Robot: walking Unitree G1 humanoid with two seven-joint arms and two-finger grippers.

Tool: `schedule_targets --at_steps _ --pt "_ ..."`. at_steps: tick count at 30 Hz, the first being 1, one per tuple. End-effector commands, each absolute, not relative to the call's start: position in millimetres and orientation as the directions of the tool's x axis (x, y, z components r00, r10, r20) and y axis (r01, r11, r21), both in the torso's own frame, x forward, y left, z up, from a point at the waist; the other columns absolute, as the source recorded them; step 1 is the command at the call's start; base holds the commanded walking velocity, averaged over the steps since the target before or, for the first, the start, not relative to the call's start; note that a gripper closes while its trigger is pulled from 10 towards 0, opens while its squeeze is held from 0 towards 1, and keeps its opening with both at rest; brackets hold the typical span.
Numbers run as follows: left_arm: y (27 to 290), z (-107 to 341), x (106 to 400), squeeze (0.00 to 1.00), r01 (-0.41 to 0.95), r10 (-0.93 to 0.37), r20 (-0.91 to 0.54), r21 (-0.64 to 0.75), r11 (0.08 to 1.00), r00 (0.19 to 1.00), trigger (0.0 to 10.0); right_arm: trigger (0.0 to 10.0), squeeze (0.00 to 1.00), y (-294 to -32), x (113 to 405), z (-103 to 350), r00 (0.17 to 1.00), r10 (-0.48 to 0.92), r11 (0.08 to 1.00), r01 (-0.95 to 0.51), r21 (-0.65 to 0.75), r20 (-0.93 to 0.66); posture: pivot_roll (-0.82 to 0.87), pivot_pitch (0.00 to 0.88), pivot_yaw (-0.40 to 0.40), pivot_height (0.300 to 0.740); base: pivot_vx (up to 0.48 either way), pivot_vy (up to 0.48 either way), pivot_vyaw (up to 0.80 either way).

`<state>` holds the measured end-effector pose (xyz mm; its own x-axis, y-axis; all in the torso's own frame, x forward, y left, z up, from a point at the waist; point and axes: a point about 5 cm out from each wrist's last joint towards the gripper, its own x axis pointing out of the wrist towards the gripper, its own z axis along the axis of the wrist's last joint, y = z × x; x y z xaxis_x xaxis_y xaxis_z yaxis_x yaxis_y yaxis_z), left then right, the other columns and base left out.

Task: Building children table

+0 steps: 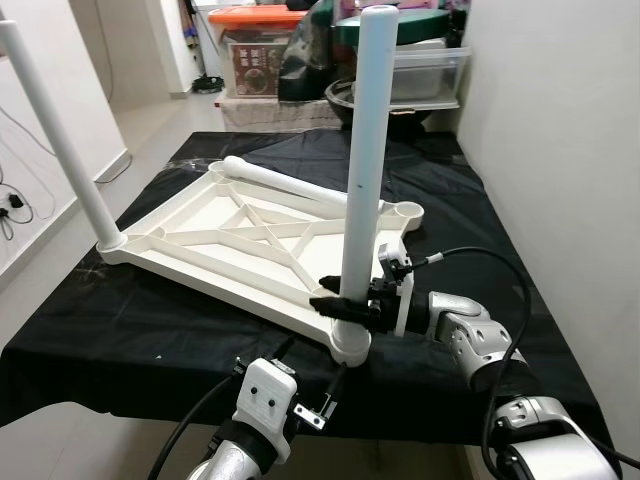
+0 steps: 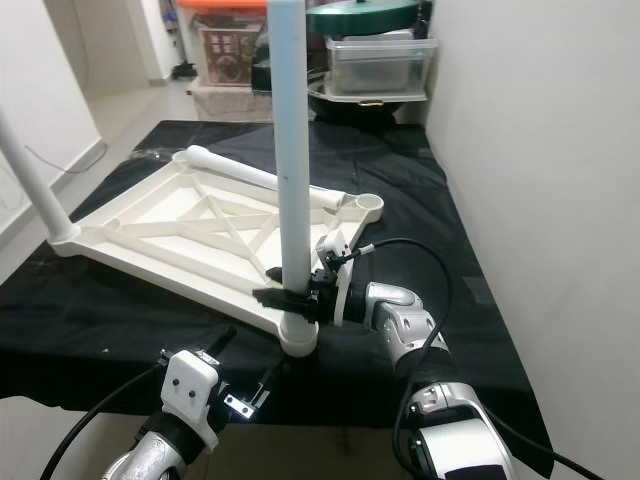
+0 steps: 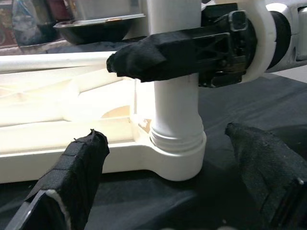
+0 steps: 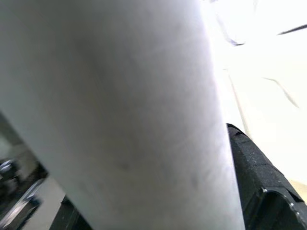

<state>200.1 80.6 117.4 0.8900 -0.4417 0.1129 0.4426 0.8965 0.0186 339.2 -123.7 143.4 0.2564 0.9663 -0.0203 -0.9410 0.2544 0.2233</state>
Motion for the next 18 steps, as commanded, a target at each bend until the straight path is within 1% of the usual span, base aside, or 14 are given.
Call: schedule_targets --at_steps 1,2,4,5,6,8,9,10,18 --pt "81 113 200 0.00 0.444 -0.444 0.089 0.021 0.896 0.892 10.0 10.0 0.00 -118 341 148 0.196 0.981 0.192 -0.957 0.215 -0.004 0.00 0.000 0.000 0.740 0.000 0.000 0.00" --pt "81 113 200 0.00 0.444 -0.444 0.089 0.021 0.896 0.892 10.0 10.0 0.00 -118 341 148 0.196 0.981 0.192 -0.957 0.215 -0.004 0.00 0.000 0.000 0.740 0.000 0.000 0.00" --pt "81 113 200 0.00 0.444 -0.444 0.089 0.020 0.896 0.892 10.0 10.0 0.00 -114 342 157 0.160 0.986 0.149 -0.966 0.210 0.036 0.00 0.000 0.000 0.740 0.000 0.000 0.00" --pt "81 113 200 0.00 0.444 -0.444 0.089 0.021 0.896 0.892 10.0 0.0 0.00 -111 345 160 0.175 0.983 0.162 -0.967 0.198 0.047 0.00 0.000 0.000 0.740 0.000 0.000 0.00" --pt "81 113 200 0.00 0.444 -0.444 0.089 0.021 0.896 0.892 10.0 0.0 0.00 -111 345 160 0.175 0.983 0.162 -0.967 0.198 0.047 0.00 0.000 0.000 0.740 0.000 0.000 0.00" --pt "81 112 200 0.00 0.443 -0.443 0.088 0.021 0.896 0.892 10.0 0.0 0.00 -105 347 160 0.214 0.975 0.203 -0.965 0.165 0.052 0.00 0.000 0.000 0.740 0.000 0.000 0.00" --pt "81 112 200 0.00 0.443 -0.443 0.088 0.021 0.896 0.892 10.0 0.0 0.00 -105 347 160 0.214 0.975 0.203 -0.965 0.165 0.052 0.00 0.000 0.000 0.740 0.000 0.000 0.00" --pt "81 112 200 0.00 0.443 -0.443 0.088 0.020 0.896 0.892 10.0 0.0 0.00 -103 347 157 0.244 0.969 0.235 -0.960 0.155 0.041 0.00 0.000 0.000 0.740 0.000 0.000 0.00" --pt "81 112 200 0.00 0.443 -0.443 0.088 0.020 0.896 0.892 10.0 0.0 0.00 -103 347 157 0.244 0.969 0.235 -0.960 0.155 0.041 0.00 0.000 0.000 0.740 0.000 0.000 0.00"
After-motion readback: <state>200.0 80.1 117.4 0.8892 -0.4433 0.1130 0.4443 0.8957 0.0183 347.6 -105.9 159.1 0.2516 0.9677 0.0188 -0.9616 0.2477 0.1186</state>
